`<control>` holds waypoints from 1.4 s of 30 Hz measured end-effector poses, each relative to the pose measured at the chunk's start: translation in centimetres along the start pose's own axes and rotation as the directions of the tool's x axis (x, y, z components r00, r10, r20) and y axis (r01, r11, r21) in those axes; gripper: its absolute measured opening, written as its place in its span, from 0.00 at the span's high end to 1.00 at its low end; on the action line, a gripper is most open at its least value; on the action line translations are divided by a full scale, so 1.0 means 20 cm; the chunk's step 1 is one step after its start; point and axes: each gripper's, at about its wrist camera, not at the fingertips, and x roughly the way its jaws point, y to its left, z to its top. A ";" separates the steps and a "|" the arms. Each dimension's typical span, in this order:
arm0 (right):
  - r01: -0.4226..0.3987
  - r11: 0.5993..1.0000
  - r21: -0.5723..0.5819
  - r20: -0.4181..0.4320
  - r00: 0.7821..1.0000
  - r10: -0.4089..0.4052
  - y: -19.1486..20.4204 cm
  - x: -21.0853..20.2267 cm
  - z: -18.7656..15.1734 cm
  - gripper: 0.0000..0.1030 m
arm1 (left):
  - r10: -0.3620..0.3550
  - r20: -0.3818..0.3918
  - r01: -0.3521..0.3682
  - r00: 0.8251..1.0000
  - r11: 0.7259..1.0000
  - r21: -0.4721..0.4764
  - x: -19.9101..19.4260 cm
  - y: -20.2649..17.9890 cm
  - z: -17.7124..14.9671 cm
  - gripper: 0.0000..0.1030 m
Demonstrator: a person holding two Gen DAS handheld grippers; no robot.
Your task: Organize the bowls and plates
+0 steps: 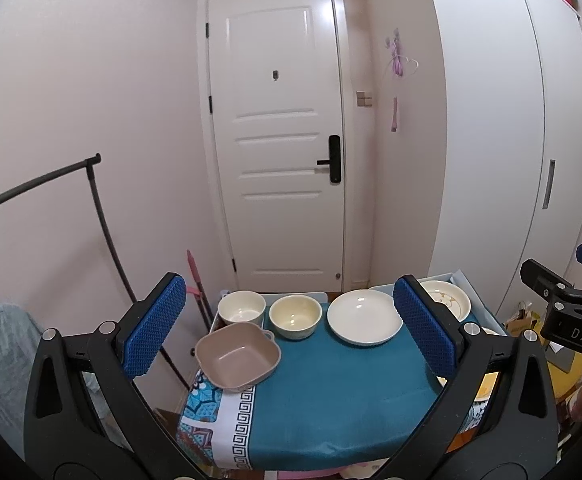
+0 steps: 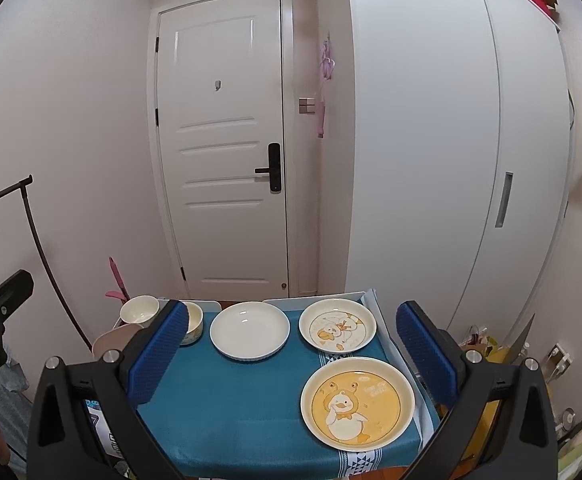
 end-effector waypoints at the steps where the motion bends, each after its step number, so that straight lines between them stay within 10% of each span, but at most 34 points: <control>1: 0.000 1.000 -0.001 0.001 1.000 0.000 0.00 0.00 0.00 0.00 | 0.000 0.000 0.000 1.000 1.000 0.000 0.00 0.00 0.00 0.00; 42: 0.000 1.000 -0.012 -0.003 1.000 0.000 0.02 0.01 0.02 0.00 | 0.021 0.000 -0.021 1.000 0.999 -0.024 0.04 0.05 -0.01 0.00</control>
